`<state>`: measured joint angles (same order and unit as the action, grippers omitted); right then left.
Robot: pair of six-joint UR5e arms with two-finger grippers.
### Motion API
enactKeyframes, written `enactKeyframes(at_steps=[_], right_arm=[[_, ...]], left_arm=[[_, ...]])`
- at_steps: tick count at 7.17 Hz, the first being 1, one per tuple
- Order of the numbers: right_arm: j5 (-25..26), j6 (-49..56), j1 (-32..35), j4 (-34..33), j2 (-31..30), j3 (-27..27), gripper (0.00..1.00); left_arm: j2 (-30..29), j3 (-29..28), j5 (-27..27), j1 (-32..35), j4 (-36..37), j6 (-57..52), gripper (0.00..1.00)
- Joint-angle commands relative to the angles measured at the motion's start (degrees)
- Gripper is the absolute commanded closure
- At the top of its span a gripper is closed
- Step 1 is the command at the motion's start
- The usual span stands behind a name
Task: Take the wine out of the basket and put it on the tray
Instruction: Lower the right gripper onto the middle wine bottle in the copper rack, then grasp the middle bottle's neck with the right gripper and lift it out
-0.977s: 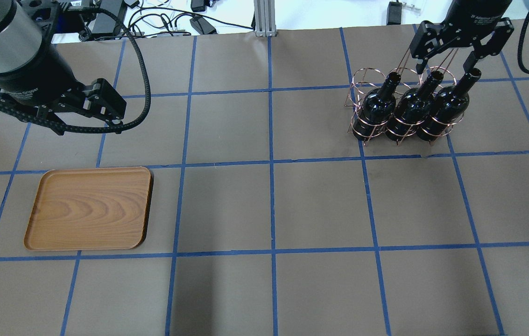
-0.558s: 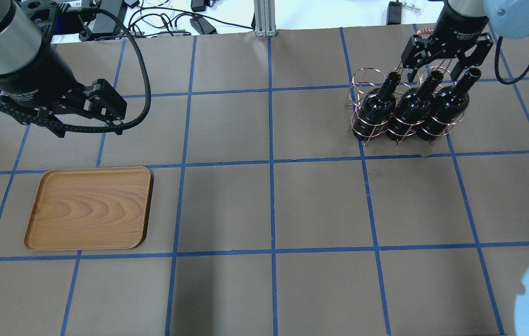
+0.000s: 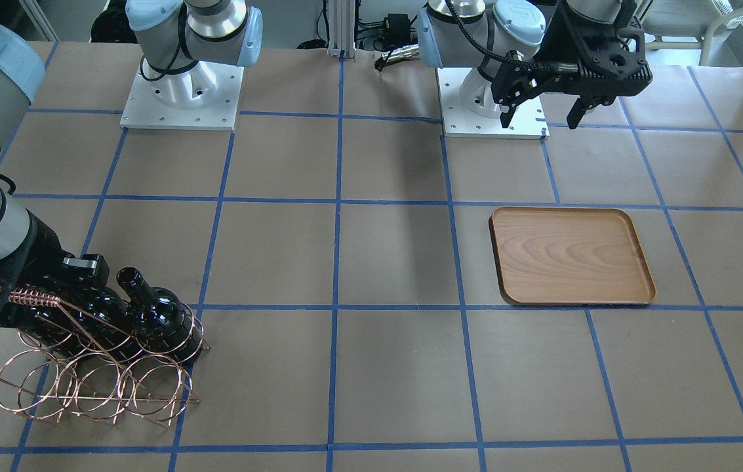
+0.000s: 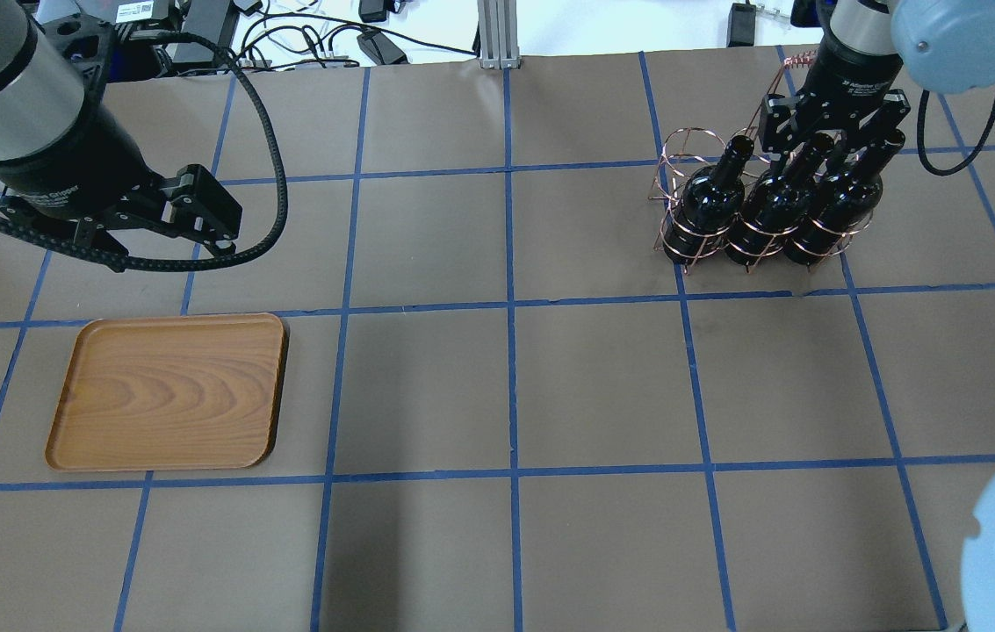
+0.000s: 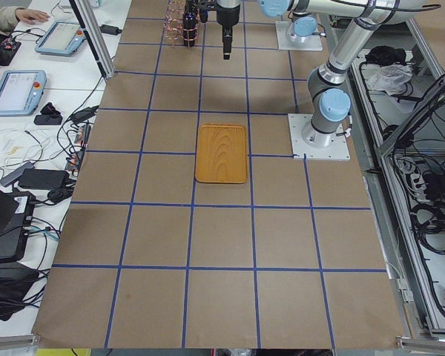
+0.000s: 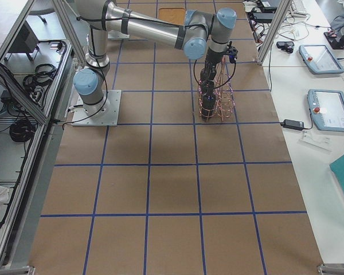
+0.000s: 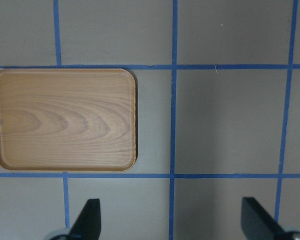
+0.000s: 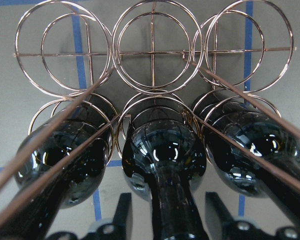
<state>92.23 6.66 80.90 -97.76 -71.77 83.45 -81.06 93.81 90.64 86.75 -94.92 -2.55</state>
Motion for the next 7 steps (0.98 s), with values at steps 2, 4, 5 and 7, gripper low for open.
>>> enactKeyframes(at_steps=[2,4,5,7], right_arm=[[0.06,-0.07,0.05,0.20,-0.91,-1.00,0.72],[-0.03,0.02,0.31,4.30,-5.11,-4.06,0.72],[-0.03,0.02,0.66,9.20,-7.91,-6.95,0.72],[1.02,-0.68,2.15,17.39,-13.02,-8.83,0.72]], left_arm=[[-0.67,0.06,-0.20,0.00,0.00,-0.26,0.00],[-0.94,0.06,-0.11,-0.43,0.18,-0.79,0.00],[-1.03,0.15,-0.20,-0.35,0.00,-0.35,0.00],[-0.59,0.15,0.50,-0.35,-0.69,-0.88,0.00]])
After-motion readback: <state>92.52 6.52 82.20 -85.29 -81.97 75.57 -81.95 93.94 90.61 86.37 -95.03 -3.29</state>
